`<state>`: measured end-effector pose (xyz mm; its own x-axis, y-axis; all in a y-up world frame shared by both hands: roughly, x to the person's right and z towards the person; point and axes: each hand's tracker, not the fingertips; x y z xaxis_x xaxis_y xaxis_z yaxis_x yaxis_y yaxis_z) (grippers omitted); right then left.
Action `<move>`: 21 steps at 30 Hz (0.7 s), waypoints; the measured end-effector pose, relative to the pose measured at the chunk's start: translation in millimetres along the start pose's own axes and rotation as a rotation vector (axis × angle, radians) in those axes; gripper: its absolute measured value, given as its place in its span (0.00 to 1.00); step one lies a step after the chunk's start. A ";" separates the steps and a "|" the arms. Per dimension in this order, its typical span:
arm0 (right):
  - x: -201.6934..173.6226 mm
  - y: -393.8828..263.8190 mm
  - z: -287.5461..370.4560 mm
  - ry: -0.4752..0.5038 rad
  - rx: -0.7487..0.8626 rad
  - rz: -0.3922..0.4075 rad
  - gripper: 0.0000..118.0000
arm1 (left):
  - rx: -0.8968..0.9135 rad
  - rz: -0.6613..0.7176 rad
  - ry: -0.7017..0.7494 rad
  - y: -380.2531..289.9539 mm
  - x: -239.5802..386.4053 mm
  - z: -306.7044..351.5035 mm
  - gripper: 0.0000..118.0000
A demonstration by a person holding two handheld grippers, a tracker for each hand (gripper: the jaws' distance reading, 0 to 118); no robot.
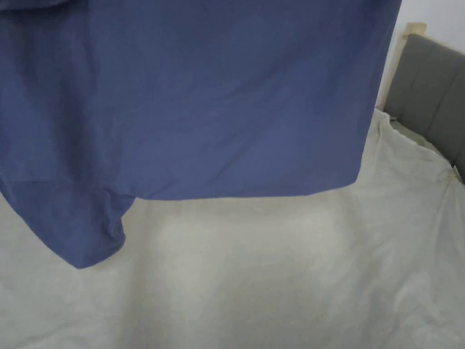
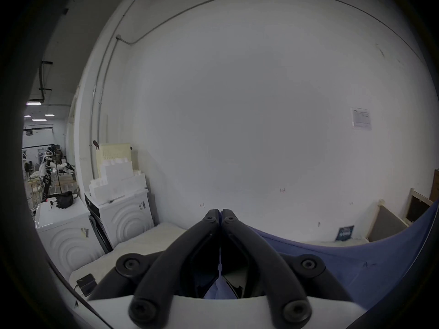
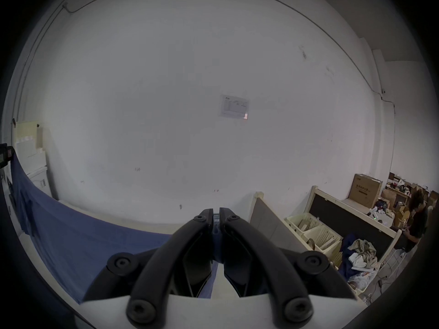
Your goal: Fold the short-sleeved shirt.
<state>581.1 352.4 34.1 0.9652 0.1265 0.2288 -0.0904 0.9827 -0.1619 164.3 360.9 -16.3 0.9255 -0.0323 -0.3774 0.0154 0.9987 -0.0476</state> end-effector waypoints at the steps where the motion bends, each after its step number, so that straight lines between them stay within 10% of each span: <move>1: 4.1 -1.4 9.3 -0.012 0.007 -0.006 0.04 | 0.014 0.010 -0.001 1.4 6.5 -6.5 0.00; 11: -8.1 -7.4 -91.2 -0.083 0.117 -0.094 0.04 | 0.144 0.045 0.070 -40.1 60.1 -70.3 0.00; 21: -28.9 -131.4 -166.2 -0.040 -0.134 -0.031 0.04 | -0.102 -0.069 0.016 -186.9 77.4 -120.9 0.00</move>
<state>605.9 197.1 -110.8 0.9562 0.1039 0.2738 -0.0241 0.9597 -0.2800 187.4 167.2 -148.4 0.9173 -0.1021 -0.3848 0.0396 0.9852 -0.1670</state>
